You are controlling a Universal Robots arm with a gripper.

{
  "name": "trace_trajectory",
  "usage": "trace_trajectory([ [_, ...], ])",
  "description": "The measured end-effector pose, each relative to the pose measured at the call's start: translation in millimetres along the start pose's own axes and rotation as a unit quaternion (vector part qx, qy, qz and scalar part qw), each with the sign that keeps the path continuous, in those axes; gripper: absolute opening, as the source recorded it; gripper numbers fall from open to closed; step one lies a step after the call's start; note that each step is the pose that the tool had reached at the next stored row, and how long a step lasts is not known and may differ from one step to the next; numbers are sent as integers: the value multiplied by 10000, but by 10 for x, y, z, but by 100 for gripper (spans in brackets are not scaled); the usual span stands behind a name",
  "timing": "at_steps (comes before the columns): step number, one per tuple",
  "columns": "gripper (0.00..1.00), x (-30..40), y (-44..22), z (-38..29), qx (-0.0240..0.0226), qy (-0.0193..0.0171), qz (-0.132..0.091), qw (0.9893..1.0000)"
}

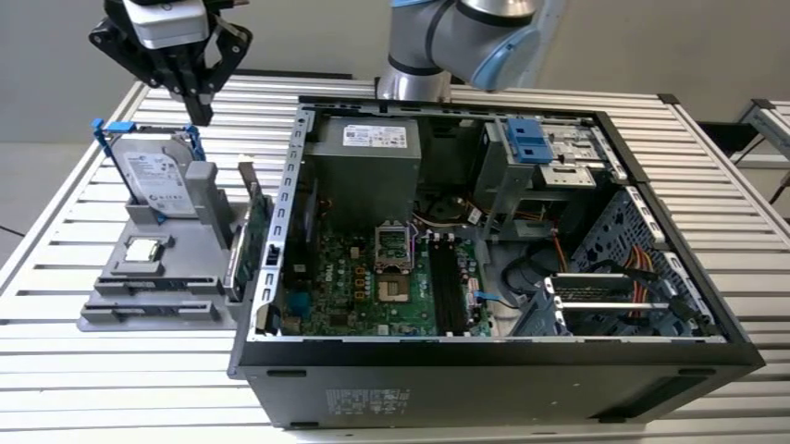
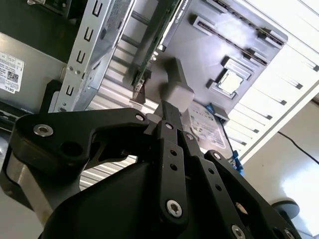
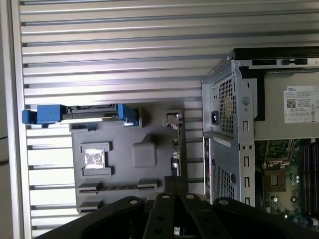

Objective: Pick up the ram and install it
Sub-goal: 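Reach for the ram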

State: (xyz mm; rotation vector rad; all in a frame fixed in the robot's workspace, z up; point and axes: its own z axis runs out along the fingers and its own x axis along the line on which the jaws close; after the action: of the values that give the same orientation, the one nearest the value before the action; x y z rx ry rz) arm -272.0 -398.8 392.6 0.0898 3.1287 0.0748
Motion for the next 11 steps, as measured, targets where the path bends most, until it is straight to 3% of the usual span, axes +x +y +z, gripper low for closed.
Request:
trace_trajectory([
  [11,0,175,-10,-2,-1,6,-113,9999],
])
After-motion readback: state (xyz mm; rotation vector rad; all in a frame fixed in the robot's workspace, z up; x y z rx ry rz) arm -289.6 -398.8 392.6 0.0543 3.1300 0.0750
